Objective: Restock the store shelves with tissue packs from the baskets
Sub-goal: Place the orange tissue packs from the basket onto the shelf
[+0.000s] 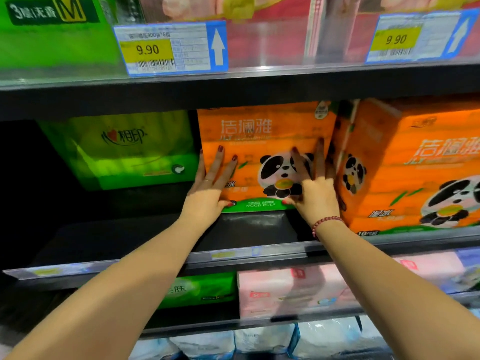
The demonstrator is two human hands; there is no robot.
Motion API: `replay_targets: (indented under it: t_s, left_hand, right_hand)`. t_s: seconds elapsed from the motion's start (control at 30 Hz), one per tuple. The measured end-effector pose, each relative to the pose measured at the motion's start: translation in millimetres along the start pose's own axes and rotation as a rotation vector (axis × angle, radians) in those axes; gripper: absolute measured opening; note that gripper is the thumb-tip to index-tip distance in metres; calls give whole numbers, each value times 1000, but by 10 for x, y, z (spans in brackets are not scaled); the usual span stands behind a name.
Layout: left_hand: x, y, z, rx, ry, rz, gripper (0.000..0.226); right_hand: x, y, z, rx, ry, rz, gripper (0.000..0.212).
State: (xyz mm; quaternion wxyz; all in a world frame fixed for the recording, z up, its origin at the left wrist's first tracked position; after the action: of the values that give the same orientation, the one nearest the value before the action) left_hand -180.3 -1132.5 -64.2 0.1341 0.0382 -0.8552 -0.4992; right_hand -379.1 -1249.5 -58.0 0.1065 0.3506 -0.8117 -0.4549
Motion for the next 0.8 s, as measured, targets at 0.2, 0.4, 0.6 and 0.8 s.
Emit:
replay_targets:
  t_s: [0.2, 0.4, 0.6, 0.8]
  left_hand:
    - [-149, -153, -170, 16, -62, -9, 109]
    - [-275, -212, -411, 53, -48, 7, 114]
    - [-337, -265, -451, 153, -147, 50, 107]
    - [-328, -263, -442, 161, -138, 40, 108]
  right_hand:
    - [-26, -140, -225, 36, 84, -14, 130]
    - [-55, -300, -504, -1, 58, 53, 128]
    - [3, -391, -523, 78, 73, 55, 119]
    - [-6, -366, -514, 79, 53, 50, 118]
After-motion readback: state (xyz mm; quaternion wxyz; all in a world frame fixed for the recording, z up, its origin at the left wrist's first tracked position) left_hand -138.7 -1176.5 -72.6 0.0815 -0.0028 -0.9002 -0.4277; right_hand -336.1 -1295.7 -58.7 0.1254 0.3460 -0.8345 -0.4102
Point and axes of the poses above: each hand's wrist, its own z-axis away from the middle knuckle, its own y-axis out of the back of the hand, x = y × z, the point moved 9 cm from there along -z, towards the middle knuckle, and after that the axes turned 4 degrees about y, right-handed, at the moved point
